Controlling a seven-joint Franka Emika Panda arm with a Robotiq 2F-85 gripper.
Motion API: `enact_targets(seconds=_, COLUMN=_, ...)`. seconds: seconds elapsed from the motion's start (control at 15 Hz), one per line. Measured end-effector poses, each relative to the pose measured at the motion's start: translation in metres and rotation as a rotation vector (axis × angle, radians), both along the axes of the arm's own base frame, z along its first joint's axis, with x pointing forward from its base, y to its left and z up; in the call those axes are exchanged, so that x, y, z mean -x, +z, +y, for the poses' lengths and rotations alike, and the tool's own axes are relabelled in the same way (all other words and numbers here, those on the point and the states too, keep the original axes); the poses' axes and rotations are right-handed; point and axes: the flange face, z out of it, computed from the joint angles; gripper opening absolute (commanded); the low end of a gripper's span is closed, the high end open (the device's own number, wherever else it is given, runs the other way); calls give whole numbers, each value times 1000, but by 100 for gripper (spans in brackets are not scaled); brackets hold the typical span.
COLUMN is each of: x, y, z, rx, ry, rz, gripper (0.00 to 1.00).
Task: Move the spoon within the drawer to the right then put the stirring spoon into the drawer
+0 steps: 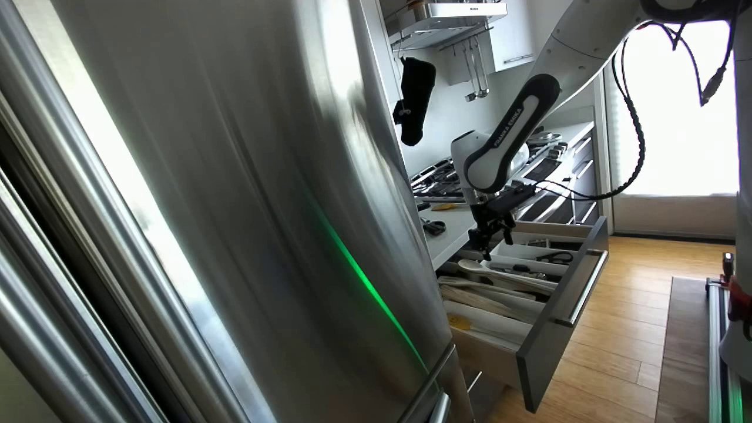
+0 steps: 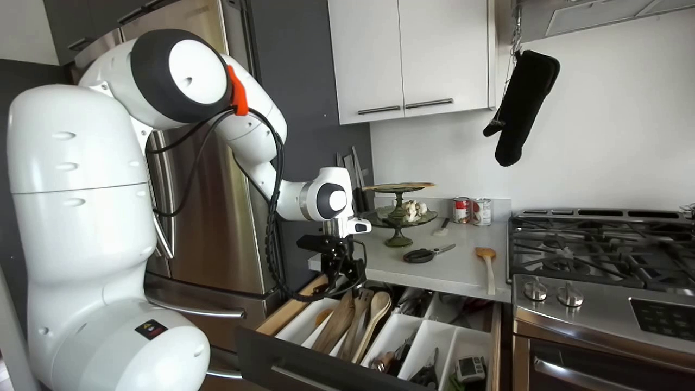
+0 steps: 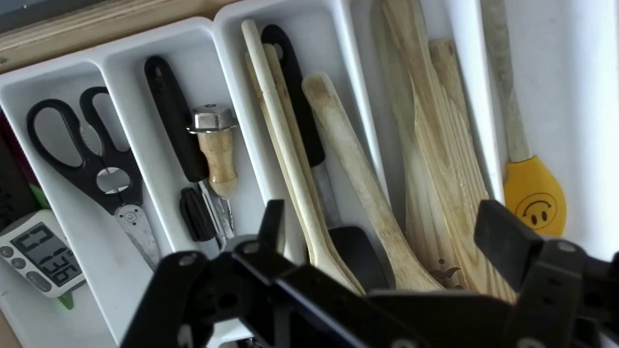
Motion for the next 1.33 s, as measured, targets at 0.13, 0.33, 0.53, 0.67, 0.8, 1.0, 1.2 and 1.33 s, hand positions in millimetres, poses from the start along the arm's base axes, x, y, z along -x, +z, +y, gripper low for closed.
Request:
enact_targets(seconds=0.13, x=-1, y=1, z=-1, rx=2, ry=0, rz=-5, gripper=100)
enact_targets(seconds=0.33, x=-11, y=10, z=-15, rx=71, ry=10, rz=-96, gripper=100)
enact_targets(seconds=0.53, x=-20, y=21, z=-44, rx=163, ry=47, rz=-200, gripper=100)
enact_targets(seconds=0.67, x=-23, y=29, z=-68, rx=207, ry=74, rz=-268, gripper=100)
enact_targets(seconds=0.8, x=-23, y=37, z=-98, rx=234, ry=103, rz=-332, gripper=100)
enact_targets(seconds=1.0, x=-13, y=49, z=-156, rx=273, ry=134, rz=-440, gripper=100)
enact_targets(seconds=1.2, x=5, y=58, z=-213, rx=282, ry=42, rz=-530, gripper=100)
enact_targets(seconds=1.33, x=10, y=58, z=-223, rx=282, ry=17, rz=-538, gripper=100)
